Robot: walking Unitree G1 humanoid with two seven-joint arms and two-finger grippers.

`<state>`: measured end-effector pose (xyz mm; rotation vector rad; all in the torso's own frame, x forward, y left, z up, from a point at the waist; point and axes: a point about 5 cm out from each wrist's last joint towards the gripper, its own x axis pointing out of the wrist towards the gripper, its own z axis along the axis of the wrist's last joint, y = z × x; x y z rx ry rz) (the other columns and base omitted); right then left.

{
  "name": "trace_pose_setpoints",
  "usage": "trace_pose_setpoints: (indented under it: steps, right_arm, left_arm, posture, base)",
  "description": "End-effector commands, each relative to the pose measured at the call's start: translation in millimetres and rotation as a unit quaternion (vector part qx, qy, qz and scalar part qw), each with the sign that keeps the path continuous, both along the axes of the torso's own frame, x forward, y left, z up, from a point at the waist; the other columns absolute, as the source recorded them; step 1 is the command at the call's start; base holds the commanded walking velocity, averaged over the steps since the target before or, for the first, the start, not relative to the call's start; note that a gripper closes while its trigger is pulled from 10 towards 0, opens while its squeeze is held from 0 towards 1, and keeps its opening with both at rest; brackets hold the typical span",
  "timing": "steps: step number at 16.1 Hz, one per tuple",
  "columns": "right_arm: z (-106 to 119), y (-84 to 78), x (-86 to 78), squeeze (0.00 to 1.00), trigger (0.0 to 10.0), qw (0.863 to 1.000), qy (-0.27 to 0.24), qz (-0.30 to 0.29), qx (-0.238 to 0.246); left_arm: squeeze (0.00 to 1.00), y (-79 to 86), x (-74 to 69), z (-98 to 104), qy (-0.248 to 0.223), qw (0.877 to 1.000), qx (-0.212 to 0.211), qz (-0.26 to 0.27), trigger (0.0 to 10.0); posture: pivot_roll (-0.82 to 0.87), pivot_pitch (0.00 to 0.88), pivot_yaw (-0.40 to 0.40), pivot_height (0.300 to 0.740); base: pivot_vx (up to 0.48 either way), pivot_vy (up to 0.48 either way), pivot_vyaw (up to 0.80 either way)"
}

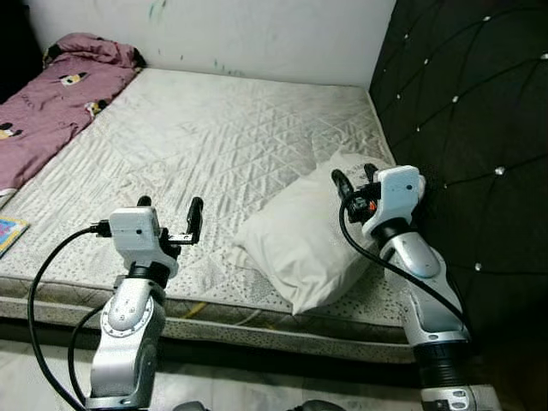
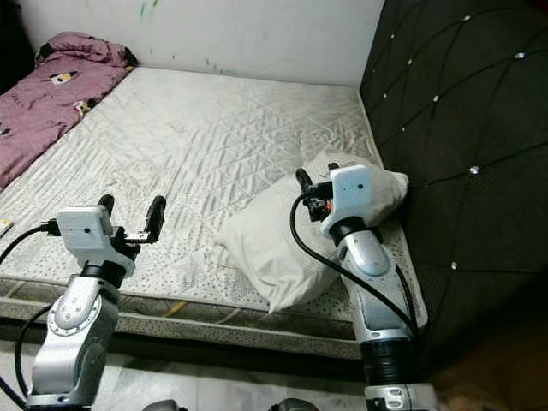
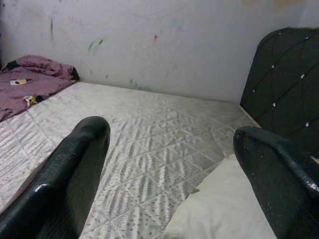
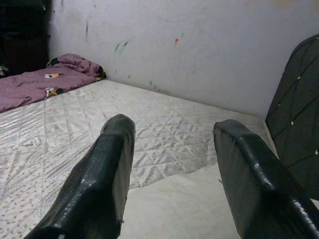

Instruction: Clean up the room

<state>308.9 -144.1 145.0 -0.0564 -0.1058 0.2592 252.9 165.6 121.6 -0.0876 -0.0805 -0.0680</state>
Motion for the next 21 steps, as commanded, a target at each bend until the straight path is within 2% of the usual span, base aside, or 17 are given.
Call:
trace_pose_setpoints:
  steps: [1,14,17,21]
  right_arm:
    - [2.7,-0.5,1.1,0.00,10.0,1.000,-0.001,-0.001,0.001]
    - [1.3,-0.3,2.0,0.00,10.0,1.000,0.003,-0.003,0.000]
    - [-1.6,-1.6,1.3,0.00,10.0,1.000,0.007,-0.005,-0.001]
    - [-7.3,-0.3,-3.8,0.00,10.0,1.000,0.013,-0.006,0.002]
  left_arm:
    - [0.00,0.0,1.6,2.0,-0.002,1.000,0.003,-0.005,10.0]
    - [0.00,-1.6,1.4,2.9,-0.002,1.000,-0.004,-0.015,10.0]
    - [0.00,2.1,-1.7,-3.7,0.007,1.000,0.009,0.011,10.0]
    - [0.00,2.0,-8.0,-8.2,0.016,1.000,0.009,0.005,10.0]
  posture:
    - [-0.10,0.000,-0.040,0.740]
    - [-0.10,0.000,-0.039,0.740]
    - [-0.09,0.000,-0.042,0.740]
    - [-0.08,0.000,-0.037,0.740]
  base:
    - [0.000,0.000,-0.80]
    - [0.000,0.000,-0.80]
    - [0.000,0.000,-0.80]
    - [0.000,0.000,-0.80]
